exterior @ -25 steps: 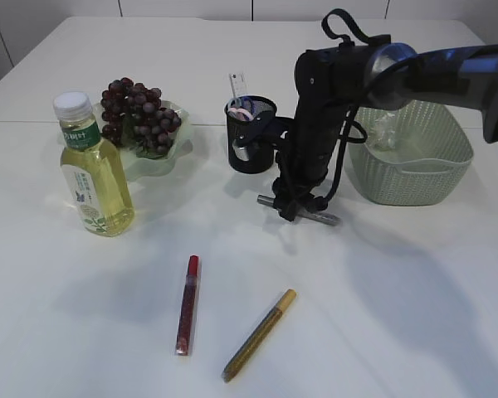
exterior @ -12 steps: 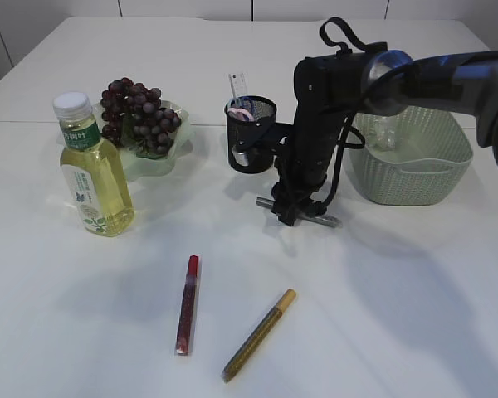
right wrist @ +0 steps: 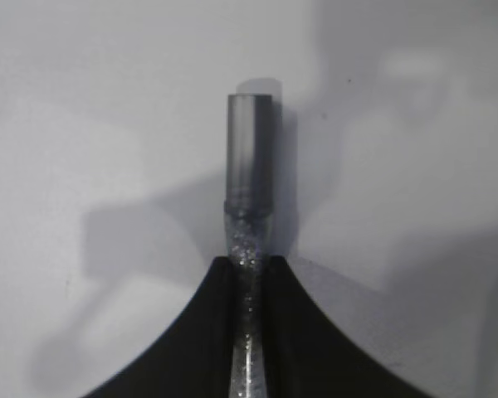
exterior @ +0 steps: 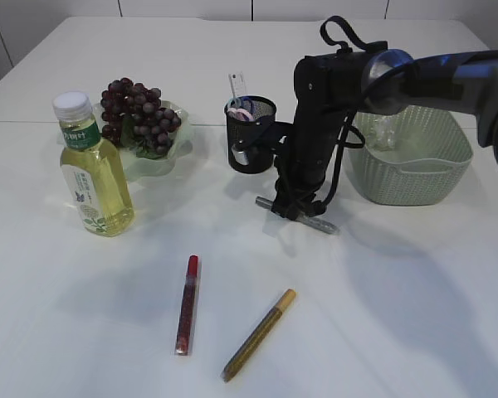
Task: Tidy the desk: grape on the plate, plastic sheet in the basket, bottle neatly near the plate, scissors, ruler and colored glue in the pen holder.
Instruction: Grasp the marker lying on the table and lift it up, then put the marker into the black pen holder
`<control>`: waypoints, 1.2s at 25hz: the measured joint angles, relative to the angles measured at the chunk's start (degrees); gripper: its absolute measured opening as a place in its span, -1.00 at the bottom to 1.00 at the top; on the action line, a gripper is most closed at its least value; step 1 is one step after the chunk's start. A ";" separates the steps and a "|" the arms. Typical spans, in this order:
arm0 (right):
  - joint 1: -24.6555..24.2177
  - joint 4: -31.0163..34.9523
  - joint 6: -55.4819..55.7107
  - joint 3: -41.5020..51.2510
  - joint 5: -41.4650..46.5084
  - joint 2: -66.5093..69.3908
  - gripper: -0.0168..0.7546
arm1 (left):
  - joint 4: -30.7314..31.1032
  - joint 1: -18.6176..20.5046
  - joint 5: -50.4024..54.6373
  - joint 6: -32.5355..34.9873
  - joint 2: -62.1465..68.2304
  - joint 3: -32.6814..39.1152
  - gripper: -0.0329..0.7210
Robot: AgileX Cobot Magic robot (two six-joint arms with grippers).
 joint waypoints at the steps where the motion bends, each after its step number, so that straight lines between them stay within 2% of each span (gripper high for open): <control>1: 0.00 0.00 0.00 0.00 0.00 0.00 -0.73 | 0.00 0.00 0.00 0.00 0.00 0.00 0.07; 8: 0.00 0.94 6.12 -4.39 2.70 0.16 -0.76 | 0.00 0.00 0.00 0.00 0.00 0.00 0.07; 14: -1.04 8.62 7.06 -11.09 5.85 -0.91 -0.76 | 0.00 0.00 0.00 0.00 0.00 0.00 0.07; 19: -5.82 14.36 6.75 -13.53 6.04 -3.16 -0.76 | 0.00 0.00 -0.13 0.00 -0.05 0.00 0.07; 21: -8.15 18.82 5.38 -13.64 4.74 -3.45 -0.76 | 0.00 0.00 -0.15 0.00 -0.05 0.00 0.07; 24: -11.01 29.24 1.15 -13.64 0.75 -3.45 -0.76 | 0.00 0.00 -0.40 0.00 -0.05 0.00 0.07; 30: -11.74 46.72 -12.25 -13.64 -8.60 -3.45 -0.76 | 0.00 0.00 -0.52 0.00 -0.05 0.00 0.07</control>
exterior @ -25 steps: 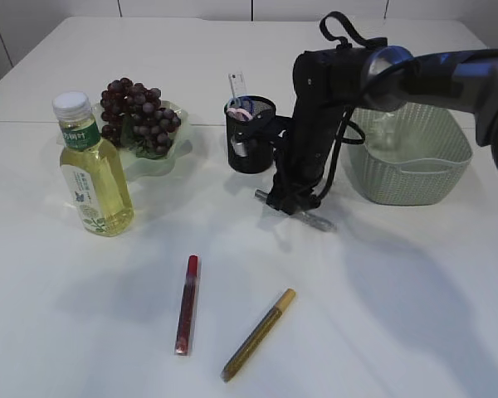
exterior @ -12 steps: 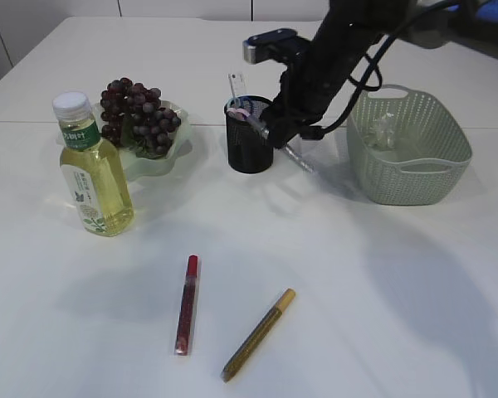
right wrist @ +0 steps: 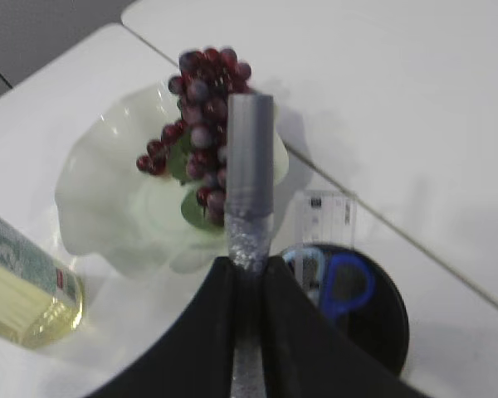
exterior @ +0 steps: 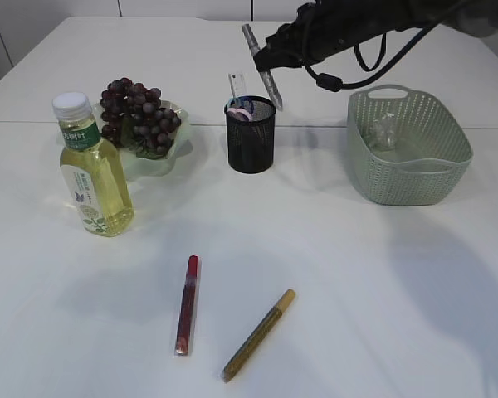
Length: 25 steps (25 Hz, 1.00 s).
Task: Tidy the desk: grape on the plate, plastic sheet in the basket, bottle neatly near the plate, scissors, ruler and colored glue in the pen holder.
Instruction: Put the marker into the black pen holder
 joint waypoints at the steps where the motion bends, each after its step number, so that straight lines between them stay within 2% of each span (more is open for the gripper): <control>1: 0.00 2.33 -2.77 0.00 -1.26 0.00 -0.76 | 0.00 0.00 0.00 0.00 0.00 0.00 0.07; 6: 0.00 13.86 -14.71 -0.04 -5.75 2.44 -0.76 | 0.00 0.00 0.00 0.00 0.00 0.00 0.07; 12: 0.00 18.71 -23.30 -0.04 -9.19 6.11 -0.74 | 0.00 0.00 -0.46 0.00 0.00 0.00 0.07; 15: 0.00 22.57 -26.58 -0.04 -9.94 7.95 -0.68 | 0.00 0.00 -0.76 0.00 0.00 0.00 0.07; 19: 0.00 26.75 -28.15 -0.04 -10.17 9.24 -0.48 | 0.00 0.00 -0.75 -0.08 0.00 0.00 0.07; 25: 0.00 28.12 -29.03 -0.04 -10.43 9.24 0.05 | 0.00 0.00 -0.75 -0.51 0.00 0.00 0.07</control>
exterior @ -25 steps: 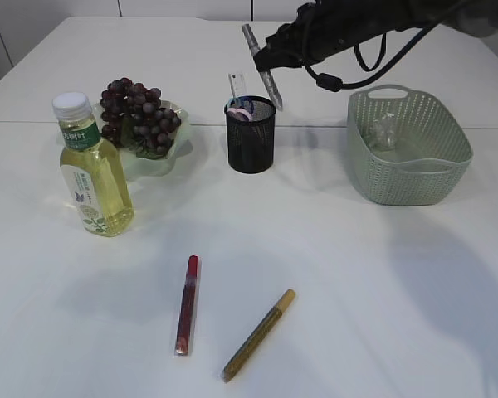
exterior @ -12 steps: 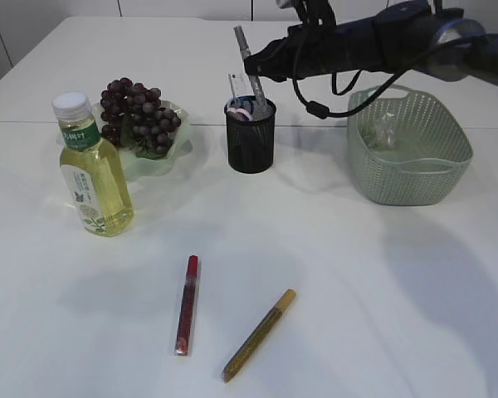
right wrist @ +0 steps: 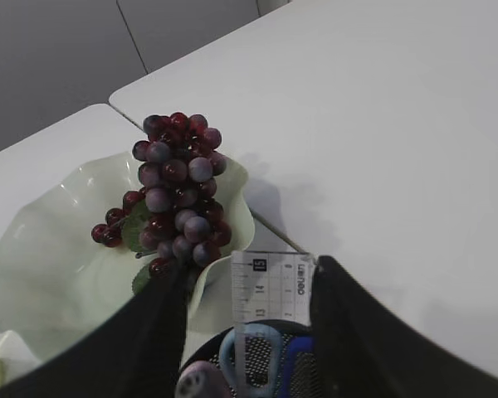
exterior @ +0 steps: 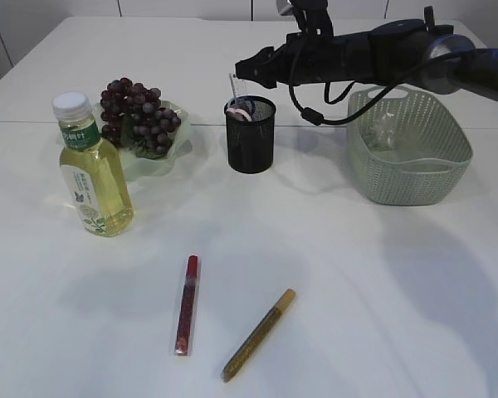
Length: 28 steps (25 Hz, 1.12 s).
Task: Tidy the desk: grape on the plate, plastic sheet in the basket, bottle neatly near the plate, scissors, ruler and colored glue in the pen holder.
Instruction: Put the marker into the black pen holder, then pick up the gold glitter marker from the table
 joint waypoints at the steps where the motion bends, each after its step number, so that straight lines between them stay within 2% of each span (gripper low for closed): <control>1: 0.00 -0.01 0.17 0.00 0.37 0.00 0.09 | 0.00 0.00 0.00 -0.05 0.00 0.00 0.07; 3: 0.00 -1.38 3.67 0.00 1.05 0.00 0.13 | 0.00 0.00 0.00 -0.13 0.00 0.00 0.07; 5: 0.11 -7.87 11.07 0.00 1.79 -0.74 0.14 | 0.00 0.00 0.00 -0.19 0.00 0.00 0.07; 9: 0.11 -35.08 38.76 0.00 8.65 -5.37 0.09 | 0.00 0.00 0.00 -0.19 0.00 0.00 0.07; 12: 0.11 -49.11 55.17 0.00 18.47 -9.69 0.04 | -0.23 0.00 0.00 -0.27 0.00 0.00 0.07; 16: 0.36 -53.75 65.13 0.00 28.80 -12.79 0.02 | -1.20 0.00 -0.04 -0.27 0.00 0.00 0.07; 18: 0.96 -55.02 68.31 0.00 29.83 -13.30 0.02 | -1.54 0.00 -0.04 -0.27 0.00 0.00 0.07; 21: 3.61 -60.72 74.90 1.30 30.05 -14.79 0.02 | -1.54 0.00 -0.13 -0.27 0.00 0.00 0.07; 25: 8.77 -67.47 81.28 6.94 30.32 -18.98 0.01 | -1.54 0.00 -0.70 -0.27 0.00 0.00 0.07; 28: 12.62 -68.88 84.36 12.41 30.42 -21.83 0.01 | -1.54 0.00 -1.80 -0.27 0.00 0.00 0.07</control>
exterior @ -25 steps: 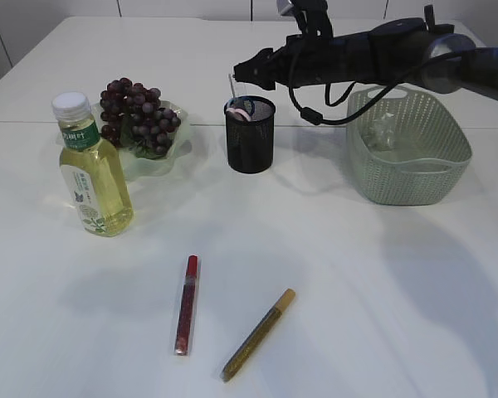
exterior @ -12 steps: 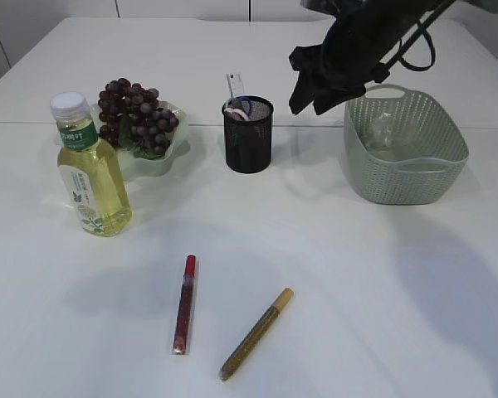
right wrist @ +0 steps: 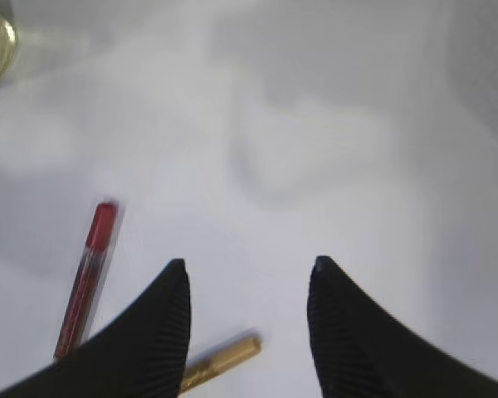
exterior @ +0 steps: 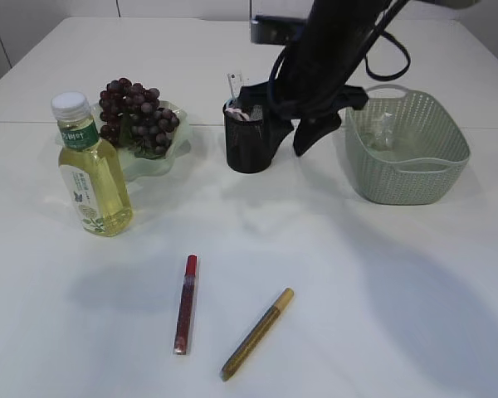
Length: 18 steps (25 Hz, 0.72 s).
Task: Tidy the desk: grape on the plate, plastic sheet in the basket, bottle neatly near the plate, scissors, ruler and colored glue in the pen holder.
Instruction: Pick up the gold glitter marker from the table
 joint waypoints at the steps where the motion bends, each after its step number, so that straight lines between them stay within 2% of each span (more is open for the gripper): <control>1: 1.35 -0.13 0.70 2.11 0.00 -0.75 0.01 | 0.00 0.00 -0.31 0.00 0.00 0.00 0.07; 8: 7.35 -0.46 7.33 13.44 0.00 -3.80 0.01 | -0.79 0.00 -2.02 -0.05 0.00 0.00 0.07; 18: 7.72 0.63 15.58 27.25 -0.56 -8.99 0.01 | -1.60 0.00 -2.74 -0.13 0.00 0.00 0.07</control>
